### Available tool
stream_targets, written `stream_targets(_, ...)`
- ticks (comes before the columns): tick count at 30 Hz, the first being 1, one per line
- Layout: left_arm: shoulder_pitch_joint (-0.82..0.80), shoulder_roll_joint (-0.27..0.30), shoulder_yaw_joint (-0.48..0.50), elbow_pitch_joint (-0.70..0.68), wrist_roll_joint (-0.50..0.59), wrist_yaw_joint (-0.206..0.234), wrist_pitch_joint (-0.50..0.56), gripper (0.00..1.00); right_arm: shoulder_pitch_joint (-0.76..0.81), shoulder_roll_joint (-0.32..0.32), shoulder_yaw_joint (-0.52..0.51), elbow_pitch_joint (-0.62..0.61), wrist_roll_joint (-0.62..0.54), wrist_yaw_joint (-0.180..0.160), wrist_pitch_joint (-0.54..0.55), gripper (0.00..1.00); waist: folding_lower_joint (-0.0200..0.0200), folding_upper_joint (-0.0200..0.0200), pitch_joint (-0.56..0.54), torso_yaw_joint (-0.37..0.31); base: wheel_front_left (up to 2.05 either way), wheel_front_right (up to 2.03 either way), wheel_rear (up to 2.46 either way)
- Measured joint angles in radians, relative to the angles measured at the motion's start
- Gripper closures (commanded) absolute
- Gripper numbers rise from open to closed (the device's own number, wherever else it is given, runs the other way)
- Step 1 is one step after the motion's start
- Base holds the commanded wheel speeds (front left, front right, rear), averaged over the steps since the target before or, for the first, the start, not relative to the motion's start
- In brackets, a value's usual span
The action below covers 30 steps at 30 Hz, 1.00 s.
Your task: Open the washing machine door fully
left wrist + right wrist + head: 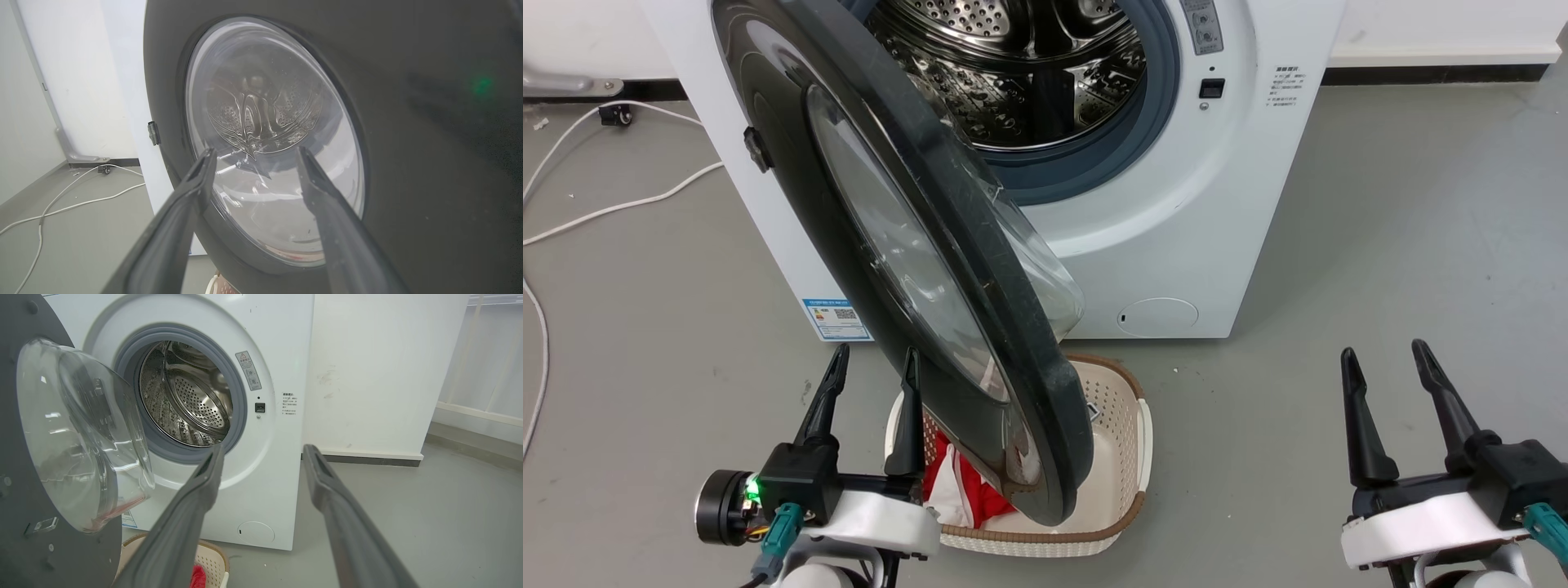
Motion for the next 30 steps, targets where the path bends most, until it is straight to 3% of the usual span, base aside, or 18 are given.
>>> stream_targets(20, 0.0, 0.0, 0.003, -0.008, 0.002, -0.003, 0.0, 0.02, -0.006, 0.0, -0.025, 0.086, 0.042, 0.0, -0.035, 0.0, 0.0, 0.0, 0.0, -0.003, 0.0, 0.0, 0.0)
stream_targets(21, 0.0, 0.0, 0.003, -0.007, 0.002, -0.003, 0.0, 0.26, -0.006, 0.0, -0.025, 0.086, 0.042, 0.0, -0.035, 0.0, -0.0001, 0.0, 0.0, -0.003, 0.0, 0.0, 0.0)
stream_targets(22, 0.0, 0.0, 0.003, -0.007, 0.002, -0.003, 0.0, 0.62, -0.006, 0.0, -0.026, 0.086, 0.042, 0.0, -0.035, 0.0, 0.0, 0.0, 0.0, -0.003, 0.0, 0.0, 0.0)
stream_targets(23, 0.0, 0.0, 0.003, -0.005, 0.002, -0.004, 0.0, 0.89, -0.006, 0.0, -0.026, 0.086, 0.042, 0.0, -0.036, 0.0, 0.0, 0.0, 0.0, -0.003, 0.0, 0.0, 0.0)
stream_targets(24, 0.0, 0.0, 0.003, -0.003, 0.002, -0.005, 0.0, 1.0, -0.006, 0.0, -0.026, 0.086, 0.042, 0.0, -0.036, 0.0, 0.0, 0.0, 0.0, -0.003, 0.0, 0.0, 0.0)
stream_targets(30, 0.0, 0.0, 0.003, 0.001, 0.007, -0.005, 0.0, 1.0, -0.006, 0.0, -0.024, 0.088, 0.042, 0.0, -0.037, 0.0, 0.0, 0.0, 0.0, -0.003, 0.0, 0.0, 0.0)
